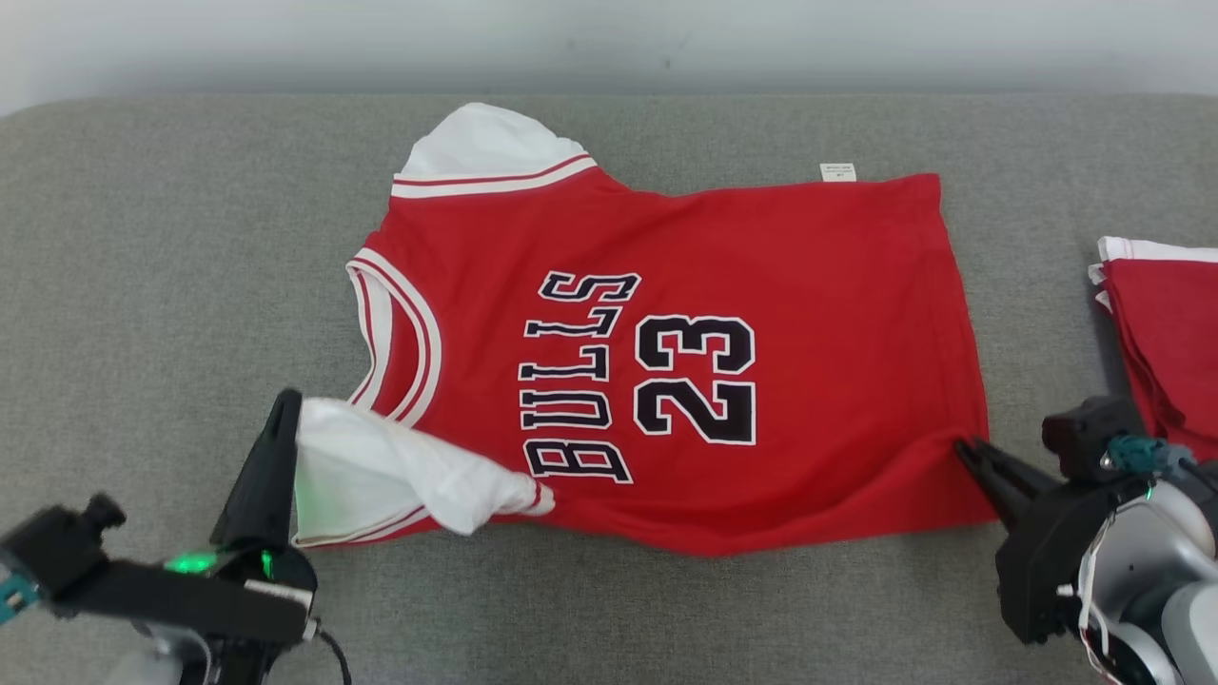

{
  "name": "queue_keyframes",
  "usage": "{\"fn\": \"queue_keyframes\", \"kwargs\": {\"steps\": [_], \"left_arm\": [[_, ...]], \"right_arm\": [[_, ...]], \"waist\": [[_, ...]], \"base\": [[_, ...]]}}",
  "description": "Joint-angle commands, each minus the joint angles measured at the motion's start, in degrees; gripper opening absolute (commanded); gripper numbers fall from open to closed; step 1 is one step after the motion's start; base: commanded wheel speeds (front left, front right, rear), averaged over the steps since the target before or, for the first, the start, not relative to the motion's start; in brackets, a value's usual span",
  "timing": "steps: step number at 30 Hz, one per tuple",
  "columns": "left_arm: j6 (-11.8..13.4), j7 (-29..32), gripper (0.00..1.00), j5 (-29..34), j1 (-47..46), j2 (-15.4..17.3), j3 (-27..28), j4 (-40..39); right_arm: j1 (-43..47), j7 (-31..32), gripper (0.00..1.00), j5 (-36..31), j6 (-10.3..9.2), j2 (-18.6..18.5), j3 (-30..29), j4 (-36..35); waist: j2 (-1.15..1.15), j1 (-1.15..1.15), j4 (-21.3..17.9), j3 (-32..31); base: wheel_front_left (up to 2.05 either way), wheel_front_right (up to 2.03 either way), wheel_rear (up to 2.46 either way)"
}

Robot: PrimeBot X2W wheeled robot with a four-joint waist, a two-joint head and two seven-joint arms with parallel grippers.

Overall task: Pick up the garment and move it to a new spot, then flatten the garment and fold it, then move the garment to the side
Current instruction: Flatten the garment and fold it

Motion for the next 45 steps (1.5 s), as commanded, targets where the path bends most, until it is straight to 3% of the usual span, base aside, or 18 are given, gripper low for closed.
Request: {"fn": "queue_keyframes", "kwargs": {"steps": [1, 8, 16, 26, 37, 38, 39, 40, 45], "left_arm": [[0.05, -0.46, 0.00, 1.70, -2.28, -0.64, -0.48, 1.37], [1.59, -1.78, 0.00, 11.47, -11.25, -3.41, -0.66, 9.61], [0.94, -2.08, 0.00, 19.71, -19.86, -6.11, -3.13, 17.69], [0.01, -2.08, 0.00, 24.35, -26.76, -8.78, -2.79, 22.48], [0.00, -2.10, 0.00, 25.84, -28.05, -8.53, -2.33, 23.34], [0.00, -2.10, 0.04, 25.96, -28.32, -8.70, -1.97, 23.53], [0.01, -2.10, 0.85, 26.49, -28.53, -8.86, -1.61, 23.88], [0.00, -2.10, 1.00, 27.29, -28.65, -8.94, -1.17, 24.35], [0.47, -2.10, 1.00, 34.02, -26.52, -9.03, 1.28, 25.66]], "right_arm": [[-1.47, -1.39, 0.00, -0.58, -0.14, 0.08, -0.01, 0.68], [-6.53, -7.94, 0.00, -2.40, -0.14, 1.31, -0.12, 4.18], [-12.23, -14.10, 0.00, -5.20, -0.14, 2.09, -0.07, 9.62], [-13.67, -15.03, 0.00, -5.81, -0.14, 1.69, 0.61, 14.17], [-12.01, -13.87, 0.00, -5.09, -0.14, 3.14, 0.11, 15.36], [-12.15, -14.01, 0.34, -5.24, -0.14, 3.40, 0.14, 15.42], [-12.21, -13.96, 1.00, -5.11, -0.14, 3.77, -0.01, 15.58], [-12.26, -13.86, 1.00, -5.27, -0.14, 3.96, -0.26, 15.75], [-11.05, -12.77, 1.00, -6.31, -0.14, 5.05, -2.02, 15.51]], "waist": [[0.00, 0.00, 0.44, 0.74], [0.00, 0.00, 0.01, 3.00], [0.00, 0.00, -0.28, 5.95], [0.00, 0.00, -0.41, 7.67], [0.00, 0.00, -1.06, 8.00], [0.00, 0.00, -1.03, 8.04], [0.00, 0.00, -0.99, 8.05], [0.00, 0.00, -0.94, 8.03], [0.00, 0.00, -0.76, 7.02]], "base": [[0.00, 0.00, 0.00], [0.00, 0.00, 0.00], [0.00, 0.00, 0.00], [0.00, 0.00, 0.00], [0.00, 0.00, 0.00], [0.00, 0.00, 0.00], [0.00, 0.00, 0.00], [0.00, 0.00, 0.00], [0.00, 0.00, 0.00]]}}
